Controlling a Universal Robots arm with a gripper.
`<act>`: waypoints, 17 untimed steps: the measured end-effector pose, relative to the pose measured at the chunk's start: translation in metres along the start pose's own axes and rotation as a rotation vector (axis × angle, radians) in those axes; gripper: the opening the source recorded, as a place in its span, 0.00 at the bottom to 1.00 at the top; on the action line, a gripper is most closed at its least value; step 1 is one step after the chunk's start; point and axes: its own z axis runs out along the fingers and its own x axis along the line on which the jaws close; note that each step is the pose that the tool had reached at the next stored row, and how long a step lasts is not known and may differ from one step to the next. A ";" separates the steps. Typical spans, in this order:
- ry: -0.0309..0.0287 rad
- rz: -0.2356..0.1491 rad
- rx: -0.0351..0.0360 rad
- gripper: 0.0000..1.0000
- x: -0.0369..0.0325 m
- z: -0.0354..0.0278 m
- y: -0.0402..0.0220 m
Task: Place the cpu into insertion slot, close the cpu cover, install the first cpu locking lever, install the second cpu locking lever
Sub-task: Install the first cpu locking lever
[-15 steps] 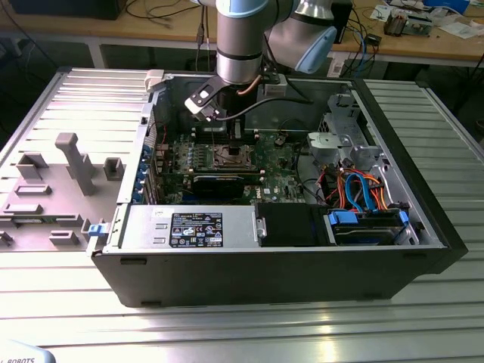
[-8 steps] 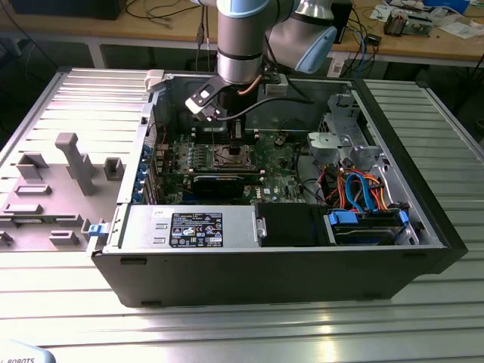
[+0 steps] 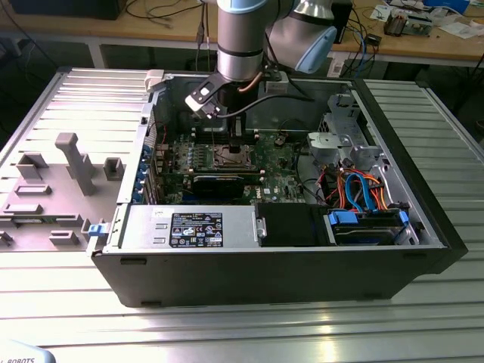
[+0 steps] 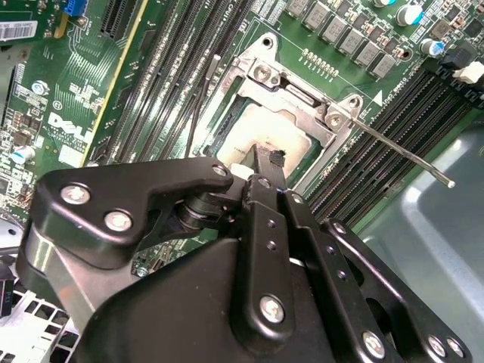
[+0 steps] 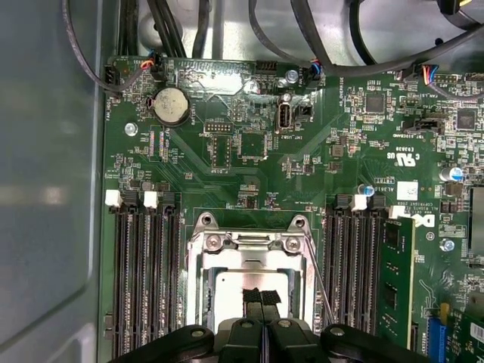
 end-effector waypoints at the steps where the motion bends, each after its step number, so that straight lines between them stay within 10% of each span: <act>1: 0.0000 0.000 0.0000 0.11 0.0000 -0.0003 0.0000; 17: -0.0001 0.000 0.0000 0.11 -0.0006 -0.0132 0.0000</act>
